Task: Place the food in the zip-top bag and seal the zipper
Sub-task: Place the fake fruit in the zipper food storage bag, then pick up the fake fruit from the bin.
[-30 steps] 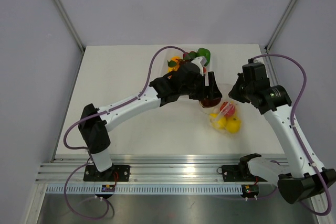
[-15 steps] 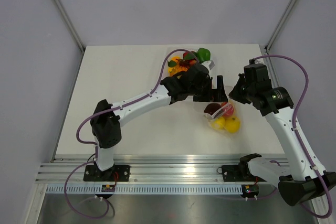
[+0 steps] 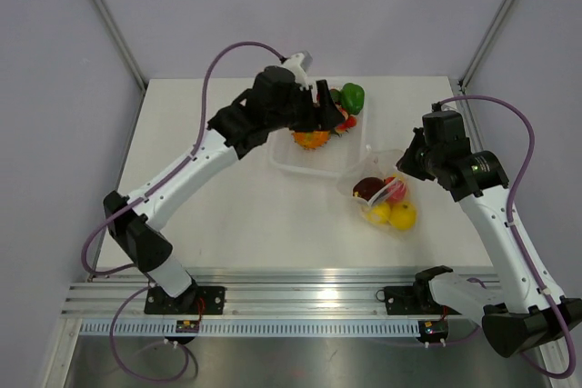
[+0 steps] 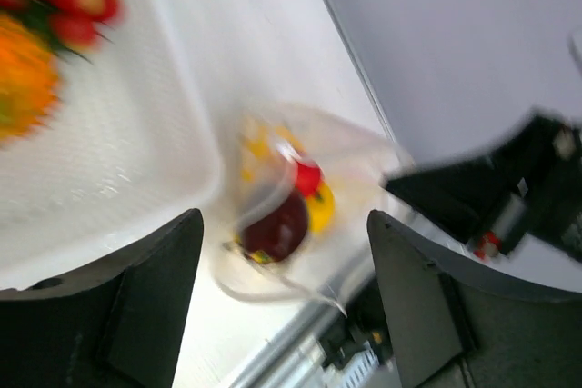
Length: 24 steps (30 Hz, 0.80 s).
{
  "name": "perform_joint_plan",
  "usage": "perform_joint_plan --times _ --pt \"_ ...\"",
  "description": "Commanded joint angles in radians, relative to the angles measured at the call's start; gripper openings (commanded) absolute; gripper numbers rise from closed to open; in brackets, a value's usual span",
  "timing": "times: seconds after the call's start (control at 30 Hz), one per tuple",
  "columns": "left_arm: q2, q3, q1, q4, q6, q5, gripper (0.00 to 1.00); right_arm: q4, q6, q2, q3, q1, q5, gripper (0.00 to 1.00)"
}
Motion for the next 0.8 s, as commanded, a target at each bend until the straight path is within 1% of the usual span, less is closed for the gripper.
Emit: perform_joint_plan --times 0.0,0.03,0.07,0.1,0.13,0.17,0.2,0.23,0.27,0.3,0.33,0.4,0.47,0.53,0.57,0.63,0.77 --pt "0.041 0.008 0.119 0.018 0.052 -0.035 0.75 0.01 -0.005 -0.023 0.013 -0.003 0.02 0.04" --pt "0.07 0.039 0.13 -0.001 0.072 -0.039 0.75 0.01 -0.005 -0.023 0.015 -0.003 0.022 0.04" --pt "0.099 0.109 0.137 -0.024 0.1 -0.049 0.75 0.01 -0.007 -0.022 0.015 -0.002 0.023 0.04" --pt "0.171 0.155 0.147 -0.07 0.115 -0.05 0.75 0.01 -0.008 -0.017 0.018 -0.003 0.023 0.04" --pt "0.207 0.198 0.148 -0.093 0.13 -0.049 0.79 0.008 -0.008 -0.017 0.019 -0.003 0.023 0.04" --pt "0.244 0.294 0.15 -0.114 0.163 -0.059 0.81 0.008 -0.011 -0.016 0.021 -0.003 0.025 0.04" --pt "0.324 0.342 0.153 -0.166 0.177 -0.067 0.83 0.008 -0.011 -0.014 0.021 -0.002 0.028 0.04" --pt "0.36 0.387 0.154 -0.191 0.199 -0.091 0.85 0.008 -0.011 -0.014 0.021 -0.003 0.03 0.04" --pt "0.402 0.483 0.157 -0.214 0.21 -0.099 0.86 0.003 -0.013 -0.014 0.021 -0.003 0.033 0.04" --pt "0.463 0.517 0.163 -0.242 0.216 -0.104 0.86 0.003 -0.011 -0.014 0.021 -0.003 0.034 0.04" --pt "0.491 0.547 0.17 -0.246 0.224 -0.104 0.86 0.002 -0.013 -0.014 0.021 -0.003 0.034 0.04" --pt "0.52 0.562 0.194 -0.219 0.224 -0.132 0.86 0.003 -0.013 -0.013 0.018 -0.003 0.034 0.04" --pt "0.531 0.529 0.213 -0.167 0.214 -0.139 0.82 0.005 -0.013 -0.013 0.013 -0.002 0.036 0.04" --pt "0.525 0.463 0.243 -0.077 0.2 -0.129 0.78 0.007 -0.011 -0.011 0.01 -0.003 0.036 0.04" --pt "0.525 0.441 0.255 -0.043 0.194 -0.087 0.77 0.008 -0.011 -0.006 0.008 -0.003 0.036 0.04" --pt "0.532 0.42 0.286 0.02 0.177 -0.064 0.76 0.008 -0.016 -0.002 0.008 -0.003 0.037 0.04" --pt "0.604 0.446 0.335 0.071 0.135 0.035 0.73 0.013 -0.016 0.007 0.01 -0.003 0.036 0.04"
